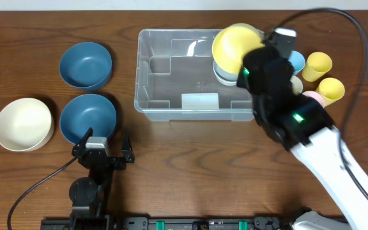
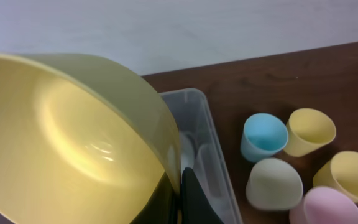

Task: Pack container
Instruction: 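Carry the yellow bowl and stack it onto the bowls in the container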

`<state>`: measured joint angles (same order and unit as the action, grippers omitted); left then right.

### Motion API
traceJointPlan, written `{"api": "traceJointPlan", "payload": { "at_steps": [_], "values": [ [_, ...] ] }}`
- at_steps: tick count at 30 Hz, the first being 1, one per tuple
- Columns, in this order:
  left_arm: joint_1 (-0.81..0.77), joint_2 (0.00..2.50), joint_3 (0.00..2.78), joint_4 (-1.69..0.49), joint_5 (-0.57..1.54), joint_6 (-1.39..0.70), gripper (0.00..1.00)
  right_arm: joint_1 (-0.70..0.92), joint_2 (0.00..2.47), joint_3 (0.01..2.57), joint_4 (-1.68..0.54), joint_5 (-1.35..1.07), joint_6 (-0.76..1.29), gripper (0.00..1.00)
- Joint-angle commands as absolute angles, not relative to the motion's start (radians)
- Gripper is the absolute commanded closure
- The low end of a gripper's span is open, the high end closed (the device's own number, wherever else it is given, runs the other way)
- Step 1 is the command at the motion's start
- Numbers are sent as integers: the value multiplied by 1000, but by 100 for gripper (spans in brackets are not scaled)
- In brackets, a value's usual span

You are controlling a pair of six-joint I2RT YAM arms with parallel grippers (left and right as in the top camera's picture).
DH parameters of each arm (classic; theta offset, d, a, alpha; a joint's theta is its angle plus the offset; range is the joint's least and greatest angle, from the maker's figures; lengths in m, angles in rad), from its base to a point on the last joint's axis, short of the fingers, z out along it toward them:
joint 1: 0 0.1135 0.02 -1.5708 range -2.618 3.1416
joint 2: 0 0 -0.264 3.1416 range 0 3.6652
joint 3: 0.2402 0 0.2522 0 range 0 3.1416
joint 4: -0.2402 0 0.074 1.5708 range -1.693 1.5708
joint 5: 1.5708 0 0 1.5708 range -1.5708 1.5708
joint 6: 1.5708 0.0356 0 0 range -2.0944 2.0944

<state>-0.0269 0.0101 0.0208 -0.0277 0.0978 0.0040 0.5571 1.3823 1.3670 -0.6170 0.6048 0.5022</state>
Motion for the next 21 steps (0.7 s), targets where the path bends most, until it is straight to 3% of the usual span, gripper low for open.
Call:
{"api": "traceJointPlan", "payload": {
  "at_steps": [1,12,21],
  "values": [
    [-22,4,4,-63,112,17,2,521,1489,1376,-574,681,462,99],
    [-22,4,4,-63,112,17,2,369,1760,1376,-474,486,478,99],
    [-22,4,4,-63,112,17,2,333,1827,1376,-407,265,420,99]
  ]
}}
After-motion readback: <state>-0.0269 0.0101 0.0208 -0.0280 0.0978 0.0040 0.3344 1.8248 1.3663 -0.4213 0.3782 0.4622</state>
